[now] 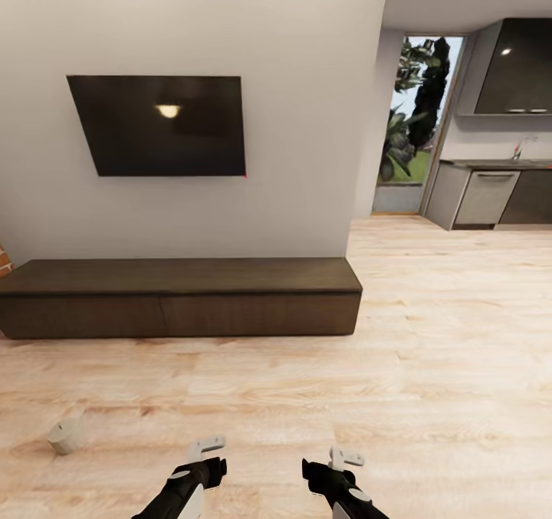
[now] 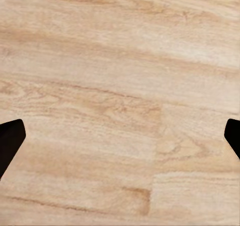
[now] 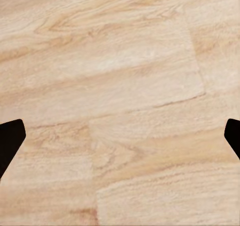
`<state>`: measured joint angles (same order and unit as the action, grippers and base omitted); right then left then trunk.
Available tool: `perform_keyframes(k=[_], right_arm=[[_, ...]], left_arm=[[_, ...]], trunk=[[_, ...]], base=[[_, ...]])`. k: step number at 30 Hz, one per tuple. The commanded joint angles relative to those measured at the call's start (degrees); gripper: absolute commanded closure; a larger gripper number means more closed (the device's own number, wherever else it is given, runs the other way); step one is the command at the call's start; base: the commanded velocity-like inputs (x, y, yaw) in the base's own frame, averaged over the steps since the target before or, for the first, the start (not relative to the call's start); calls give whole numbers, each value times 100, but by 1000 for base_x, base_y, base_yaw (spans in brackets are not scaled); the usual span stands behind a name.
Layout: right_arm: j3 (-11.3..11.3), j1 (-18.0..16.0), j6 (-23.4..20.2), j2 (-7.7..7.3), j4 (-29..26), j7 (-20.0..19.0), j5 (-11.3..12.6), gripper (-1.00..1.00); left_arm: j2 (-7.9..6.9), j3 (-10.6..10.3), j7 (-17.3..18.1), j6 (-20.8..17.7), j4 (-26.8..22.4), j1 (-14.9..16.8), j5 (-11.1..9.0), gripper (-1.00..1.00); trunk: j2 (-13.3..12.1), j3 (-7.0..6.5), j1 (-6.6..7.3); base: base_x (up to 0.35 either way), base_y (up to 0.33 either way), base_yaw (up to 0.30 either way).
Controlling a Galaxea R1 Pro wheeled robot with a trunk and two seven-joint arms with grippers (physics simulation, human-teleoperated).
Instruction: Place each of the two pumpkins and all three candles from the living room inside a cabinet in the living room (use any cabinet), then make sure every cabinet is closed, and position the cauldron so it is next to a table in the living room.
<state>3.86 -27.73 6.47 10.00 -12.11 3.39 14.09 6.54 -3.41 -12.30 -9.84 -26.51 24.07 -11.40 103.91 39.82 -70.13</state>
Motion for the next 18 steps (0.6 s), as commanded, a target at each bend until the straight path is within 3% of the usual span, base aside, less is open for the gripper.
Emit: perform_keyframes(k=[1,18], right_arm=[[43,-4,21,0,2,30,47,-100],[37,-4,39,0,-2,30,50,-100]], left_arm=[[-4,-36,-44,-27,-12,1,-55,-100],[-4,-36,-44,-27,-12,1,-55,-100]], trunk=[[2,15,-2],[2,98,-2]], base=[[282,0,0],[280,0,0]])
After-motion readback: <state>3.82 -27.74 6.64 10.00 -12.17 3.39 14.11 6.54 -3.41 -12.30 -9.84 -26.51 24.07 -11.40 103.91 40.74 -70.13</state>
